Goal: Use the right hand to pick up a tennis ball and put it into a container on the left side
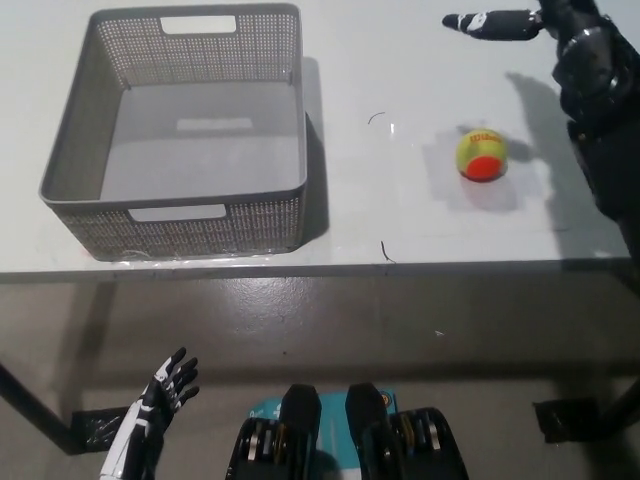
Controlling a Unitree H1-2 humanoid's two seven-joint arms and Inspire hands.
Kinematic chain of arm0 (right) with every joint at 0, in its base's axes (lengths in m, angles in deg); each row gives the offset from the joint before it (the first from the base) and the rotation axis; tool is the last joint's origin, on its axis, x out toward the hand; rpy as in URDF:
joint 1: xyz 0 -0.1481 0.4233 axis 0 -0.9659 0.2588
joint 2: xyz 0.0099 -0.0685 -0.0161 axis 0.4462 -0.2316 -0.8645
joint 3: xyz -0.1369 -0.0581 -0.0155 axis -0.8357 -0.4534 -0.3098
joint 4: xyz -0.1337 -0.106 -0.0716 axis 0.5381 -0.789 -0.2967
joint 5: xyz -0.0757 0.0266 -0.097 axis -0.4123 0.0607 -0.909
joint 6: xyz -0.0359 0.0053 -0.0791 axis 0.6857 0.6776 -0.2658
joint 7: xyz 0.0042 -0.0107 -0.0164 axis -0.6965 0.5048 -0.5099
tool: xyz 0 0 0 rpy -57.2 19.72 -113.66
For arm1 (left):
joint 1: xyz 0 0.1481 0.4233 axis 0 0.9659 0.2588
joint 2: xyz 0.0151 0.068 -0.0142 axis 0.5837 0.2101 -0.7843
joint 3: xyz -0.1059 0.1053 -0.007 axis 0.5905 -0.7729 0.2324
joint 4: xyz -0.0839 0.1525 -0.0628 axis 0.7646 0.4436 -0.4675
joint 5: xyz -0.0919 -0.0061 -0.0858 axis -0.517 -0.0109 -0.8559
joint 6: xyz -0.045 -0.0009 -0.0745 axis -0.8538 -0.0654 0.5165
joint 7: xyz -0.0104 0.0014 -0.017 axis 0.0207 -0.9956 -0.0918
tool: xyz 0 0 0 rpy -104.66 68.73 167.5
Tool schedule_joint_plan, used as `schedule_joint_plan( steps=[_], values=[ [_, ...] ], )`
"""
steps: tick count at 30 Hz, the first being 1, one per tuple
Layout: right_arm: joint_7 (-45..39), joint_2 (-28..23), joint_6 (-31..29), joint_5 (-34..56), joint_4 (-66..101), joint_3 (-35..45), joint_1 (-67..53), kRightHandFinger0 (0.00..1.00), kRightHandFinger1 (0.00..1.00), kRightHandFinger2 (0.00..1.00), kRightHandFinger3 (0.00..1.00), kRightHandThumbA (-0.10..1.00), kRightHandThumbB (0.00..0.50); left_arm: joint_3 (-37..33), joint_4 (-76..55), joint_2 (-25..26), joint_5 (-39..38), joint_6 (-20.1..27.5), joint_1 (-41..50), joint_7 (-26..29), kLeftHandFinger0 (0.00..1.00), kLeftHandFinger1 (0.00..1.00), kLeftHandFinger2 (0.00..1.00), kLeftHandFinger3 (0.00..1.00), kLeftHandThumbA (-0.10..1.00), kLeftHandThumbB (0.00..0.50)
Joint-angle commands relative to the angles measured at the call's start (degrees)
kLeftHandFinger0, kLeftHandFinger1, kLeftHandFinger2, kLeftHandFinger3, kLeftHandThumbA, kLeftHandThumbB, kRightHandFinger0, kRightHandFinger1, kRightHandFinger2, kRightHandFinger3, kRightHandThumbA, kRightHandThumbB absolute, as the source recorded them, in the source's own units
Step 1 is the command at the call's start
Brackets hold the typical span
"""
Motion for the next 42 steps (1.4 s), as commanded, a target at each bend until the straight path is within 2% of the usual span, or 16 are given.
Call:
schedule_joint_plan(
  steps=[1, 2, 4, 6, 10, 13, 15, 16, 18, 24, 27, 29, 30, 32, 37, 42],
  values=[
    [-0.46, 1.67, -2.62, 2.48, -9.94, -0.62, 8.47, 1.0, 1.0, 1.0, 1.0, 0.95, 0.464, 0.35, -0.41, 0.5, -0.74, 2.86, 0.26, 0.0, 1.0, 1.0, 1.0, 1.0, 1.0, 0.234],
    [-0.14, 1.91, -3.19, 2.72, -11.42, -0.61, 8.86, 1.0, 1.0, 1.0, 1.0, 0.95, 0.465, 0.34, -0.45, 0.49, -0.75, 2.93, 0.28, -0.02, 1.0, 1.0, 1.0, 1.0, 1.0, 0.233],
    [0.26, 2.69, -4.45, 3.83, -15.5, -0.26, 9.86, 1.0, 1.0, 1.0, 1.0, 0.94, 0.499, 0.36, -1.21, 0.32, -0.85, 1.97, 0.58, 0.12, 1.0, 1.0, 1.0, 1.0, 1.0, 0.228],
    [-0.06, 3.2, -4.84, 4.36, -18.83, -0.3, 10.53, 1.0, 1.0, 1.0, 1.0, 0.97, 0.493, 0.41, -0.89, 0.45, -1.06, 2.13, 0.47, -0.1, 1.0, 1.0, 1.0, 1.0, 1.0, 0.232],
    [0.09, 3.86, -5.45, 6.21, -22.26, 0.54, 10.43, 1.0, 1.0, 1.0, 1.0, 0.95, 0.488, 0.37, -1.03, 0.69, -1.26, 2.28, 0.66, -0.55, 1.0, 1.0, 1.0, 1.0, 1.0, 0.231],
    [-0.26, 3.87, -5.51, 4.93, -23.93, -1.55, 10.13, 1.0, 1.0, 1.0, 1.0, 1.0, 0.488, 0.32, -0.94, 0.73, -1.17, 2.38, 0.7, -0.61, 1.0, 1.0, 1.0, 1.0, 1.0, 0.228],
    [-0.27, 3.96, -5.68, 5.24, -24.85, -1.72, 9.72, 1.0, 1.0, 1.0, 1.0, 1.0, 0.463, 0.32, -1.02, 0.72, -1.22, 2.57, 0.77, -0.65, 1.0, 1.0, 1.0, 1.0, 1.0, 0.221],
    [-0.36, 4.01, -5.6, 5.16, -25.18, -2.01, 9.64, 1.0, 1.0, 1.0, 1.0, 1.0, 0.479, 0.33, -1.22, 0.7, -1.06, 2.18, 0.63, -0.49, 1.0, 1.0, 1.0, 1.0, 1.0, 0.215],
    [-0.5, 4.03, -5.48, 4.92, -25.53, -2.64, 9.6, 1.0, 1.0, 1.0, 1.0, 1.0, 0.479, 0.43, -1.51, 0.57, -1.15, 1.5, 0.44, -0.28, 1.0, 1.0, 1.0, 1.0, 1.0, 0.214],
    [-2.55, 3.72, -5.65, 4.67, -26.35, -4.48, 8.22, 1.0, 1.0, 1.0, 1.0, 1.0, 0.458, 0.27, -0.32, 0.61, -0.87, 3.0, 0.25, -0.5, 1.0, 1.0, 1.0, 1.0, 1.0, 0.212],
    [-2.1, 3.51, -4.89, 5.37, -26.42, -4.34, 7.77, 1.0, 1.0, 1.0, 1.0, 1.0, 0.451, 0.38, -1.54, 0.2, -0.84, 1.56, 0.56, 0.07, 1.0, 1.0, 1.0, 1.0, 1.0, 0.213],
    [-2.4, 2.98, -5.0, 6.1, -26.31, -3.82, 7.76, 1.0, 1.0, 1.0, 1.0, 0.99, 0.417, 0.21, -1.92, -0.14, -0.7, 1.11, 0.25, 0.23, 1.0, 1.0, 1.0, 1.0, 1.0, 0.222],
    [-2.6, 2.7, -5.09, 5.96, -26.46, -4.06, 7.43, 1.0, 1.0, 1.0, 1.0, 1.0, 0.444, 0.07, -1.44, 0.1, -0.54, 1.67, 0.15, -0.05, 1.0, 1.0, 1.0, 1.0, 1.0, 0.226],
    [-2.8, 2.34, -5.67, 5.26, -26.7, -5.04, 7.04, 1.0, 1.0, 1.0, 1.0, 1.0, 0.451, 0.04, -1.21, 0.17, -0.37, 1.98, 0.11, -0.03, 1.0, 1.0, 1.0, 1.0, 1.0, 0.233],
    [-3.06, 2.06, -5.32, 4.94, -26.85, -6.39, 6.15, 1.0, 1.0, 1.0, 1.0, 1.0, 0.439, 0.18, -1.44, -0.01, -1.09, 1.68, 0.25, -0.18, 1.0, 1.0, 1.0, 1.0, 1.0, 0.224],
    [-4.01, 2.04, -5.14, 6.1, -27.66, -5.89, 5.88, 1.0, 1.0, 1.0, 1.0, 1.0, 0.464, 0.46, -0.83, 0.73, -1.55, 2.29, -0.91, -0.72, 1.0, 1.0, 1.0, 1.0, 1.0, 0.233]
  ],
)
